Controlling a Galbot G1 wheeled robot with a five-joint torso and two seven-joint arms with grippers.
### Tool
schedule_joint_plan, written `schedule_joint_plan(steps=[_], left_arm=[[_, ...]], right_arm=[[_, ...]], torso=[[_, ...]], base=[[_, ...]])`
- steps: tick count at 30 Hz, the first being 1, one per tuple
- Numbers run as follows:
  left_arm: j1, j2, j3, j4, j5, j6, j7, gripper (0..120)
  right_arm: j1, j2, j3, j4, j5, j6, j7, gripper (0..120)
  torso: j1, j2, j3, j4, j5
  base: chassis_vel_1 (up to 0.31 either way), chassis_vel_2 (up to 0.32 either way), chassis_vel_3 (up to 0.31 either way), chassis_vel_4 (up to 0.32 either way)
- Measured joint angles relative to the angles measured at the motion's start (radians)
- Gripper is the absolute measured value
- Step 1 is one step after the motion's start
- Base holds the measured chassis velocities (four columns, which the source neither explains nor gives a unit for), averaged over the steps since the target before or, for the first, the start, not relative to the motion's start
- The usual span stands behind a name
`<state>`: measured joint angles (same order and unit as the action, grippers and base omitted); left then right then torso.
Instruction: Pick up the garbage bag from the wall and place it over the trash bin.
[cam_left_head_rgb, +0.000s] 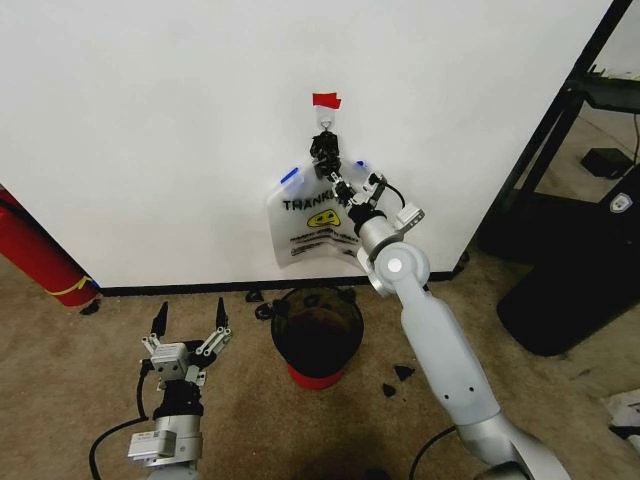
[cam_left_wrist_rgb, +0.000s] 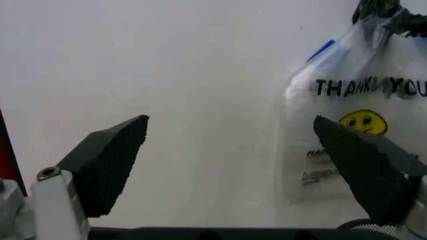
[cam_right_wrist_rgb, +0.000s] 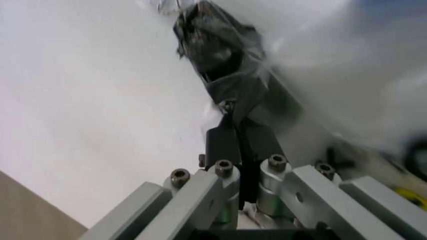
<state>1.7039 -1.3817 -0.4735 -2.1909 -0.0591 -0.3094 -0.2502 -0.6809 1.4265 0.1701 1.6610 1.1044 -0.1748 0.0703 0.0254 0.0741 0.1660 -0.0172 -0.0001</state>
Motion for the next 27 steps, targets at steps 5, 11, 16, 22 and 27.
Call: schedule_joint_plan(steps=[5, 11, 16, 22, 27], left_arm=[[-0.001, 0.002, 0.002, 0.003, 0.0, 0.0, -0.001, 98], [0.001, 0.006, 0.007, 0.003, 0.002, -0.003, -0.005, 98], [0.0, 0.009, 0.012, 0.004, 0.003, -0.003, -0.008, 98], [-0.002, 0.015, 0.018, 0.006, 0.004, -0.003, -0.01, 98], [-0.009, 0.023, 0.024, 0.011, 0.003, -0.001, -0.011, 98]], right_arm=[[-0.074, -0.014, 0.002, 0.043, -0.043, 0.004, -0.011, 0], [-0.189, -0.022, 0.003, 0.118, -0.1, 0.009, -0.022, 0], [-0.265, -0.025, 0.01, 0.177, -0.138, 0.012, -0.029, 0], [-0.36, -0.041, 0.035, 0.263, -0.207, 0.019, -0.055, 0], [-0.437, -0.07, 0.068, 0.3, -0.252, 0.034, -0.073, 0]], torso=[[0.0, 0.0, 0.0, 0.0001, 0.0001], [0.0, 0.0, 0.0, 0.0002, 0.0001], [0.0, 0.0, 0.0, 0.0, 0.0001], [0.0, 0.0, 0.0, 0.0, 0.0001], [0.0, 0.0, 0.0, 0.0, 0.0001]], base=[[0.0, 0.0, 0.0, 0.0], [0.0, 0.0, 0.0, 0.0], [0.0, 0.0, 0.0, 0.0], [0.0, 0.0, 0.0, 0.0], [0.0, 0.0, 0.0, 0.0]])
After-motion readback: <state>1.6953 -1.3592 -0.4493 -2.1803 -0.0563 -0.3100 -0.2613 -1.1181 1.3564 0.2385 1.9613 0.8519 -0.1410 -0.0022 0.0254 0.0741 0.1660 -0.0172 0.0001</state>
